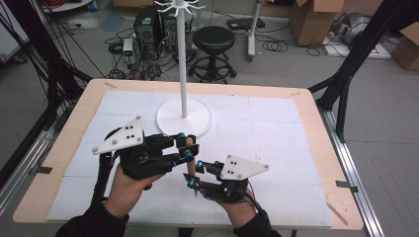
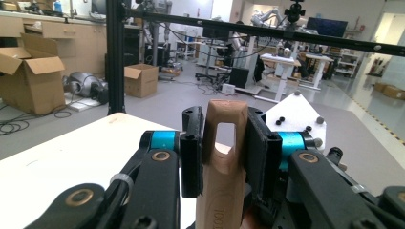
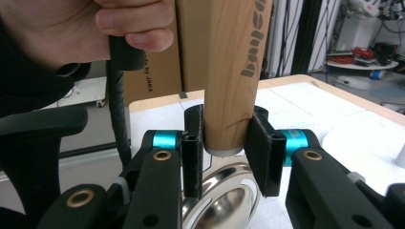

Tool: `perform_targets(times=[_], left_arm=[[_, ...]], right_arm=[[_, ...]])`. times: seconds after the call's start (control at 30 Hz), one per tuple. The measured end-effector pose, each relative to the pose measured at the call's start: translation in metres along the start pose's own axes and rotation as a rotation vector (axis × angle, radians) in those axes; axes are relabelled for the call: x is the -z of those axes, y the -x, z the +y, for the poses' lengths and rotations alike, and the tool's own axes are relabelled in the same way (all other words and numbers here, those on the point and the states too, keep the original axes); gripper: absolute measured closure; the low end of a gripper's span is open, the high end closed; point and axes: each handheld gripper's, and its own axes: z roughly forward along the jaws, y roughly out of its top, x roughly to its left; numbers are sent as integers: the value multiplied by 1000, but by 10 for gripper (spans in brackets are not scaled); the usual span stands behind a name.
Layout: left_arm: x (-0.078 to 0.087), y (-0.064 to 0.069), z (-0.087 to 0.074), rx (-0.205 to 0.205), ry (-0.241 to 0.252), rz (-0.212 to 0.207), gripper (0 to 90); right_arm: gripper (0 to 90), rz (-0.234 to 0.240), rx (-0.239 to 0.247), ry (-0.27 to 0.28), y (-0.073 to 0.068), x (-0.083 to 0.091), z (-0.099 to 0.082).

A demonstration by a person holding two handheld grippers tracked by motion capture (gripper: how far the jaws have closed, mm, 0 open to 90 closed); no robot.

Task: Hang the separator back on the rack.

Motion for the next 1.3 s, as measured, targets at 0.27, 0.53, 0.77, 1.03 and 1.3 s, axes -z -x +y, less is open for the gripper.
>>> perform_targets(times=[0.27,0.53,0.77,1.03,1.3], left_arm=[[4,-4,1,17,10,15,700],[10,-13,-6,85,24,-72,381],[18,-16,-13,87,5,-223,356],[11,-10,-16,82,-12,-370,407],[6,-7,-18,88,-10,-480,529]], right_arm=[[705,-47,-19,6,1,4,1],[708,-4,-68,-14,5,6,4],[707,226,-98,41,11,9,6],[707,451,-95,55,10,1,6],[707,575,-103,80,10,-1,6]])
